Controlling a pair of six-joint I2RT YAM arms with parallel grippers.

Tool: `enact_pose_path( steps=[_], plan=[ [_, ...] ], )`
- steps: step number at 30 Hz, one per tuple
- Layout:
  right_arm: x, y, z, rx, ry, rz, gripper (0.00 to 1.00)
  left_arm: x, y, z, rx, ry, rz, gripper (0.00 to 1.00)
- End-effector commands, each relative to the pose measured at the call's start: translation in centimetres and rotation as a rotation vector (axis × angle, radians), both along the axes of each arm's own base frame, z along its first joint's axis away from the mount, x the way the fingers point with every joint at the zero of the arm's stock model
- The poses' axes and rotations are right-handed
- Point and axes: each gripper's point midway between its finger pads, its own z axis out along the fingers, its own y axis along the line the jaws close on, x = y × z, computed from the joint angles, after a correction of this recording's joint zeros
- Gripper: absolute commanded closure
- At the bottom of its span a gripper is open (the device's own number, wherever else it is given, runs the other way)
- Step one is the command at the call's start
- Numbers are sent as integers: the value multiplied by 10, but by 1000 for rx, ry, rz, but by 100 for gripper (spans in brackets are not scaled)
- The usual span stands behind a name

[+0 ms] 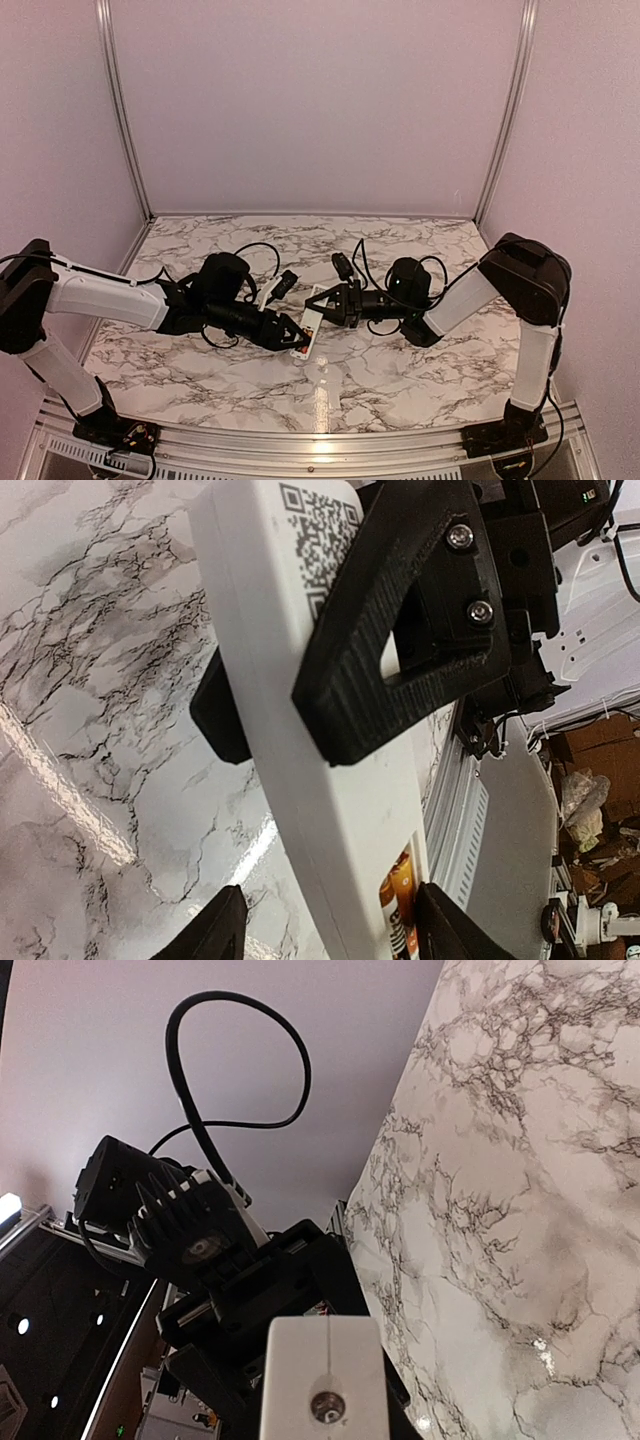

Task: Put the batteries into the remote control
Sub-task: Press the battery in the battery compartment.

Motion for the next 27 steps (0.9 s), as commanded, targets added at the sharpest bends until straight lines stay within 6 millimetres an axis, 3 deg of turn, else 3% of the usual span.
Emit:
enact_pose_path(
  steps=[1,9,15,27],
  plan=[
    [-7,4,35,71,-74,28,100,9,-3,-13,38,30,21,44],
    [-9,4,41,82,-95,36,100,14,2,-31,89,97,74,61],
    [-10,3,39,78,-99,38,100,14,5,-23,67,89,79,42],
    [-9,1,36,59,-103,27,100,1,21,-10,38,82,56,42]
  ],
)
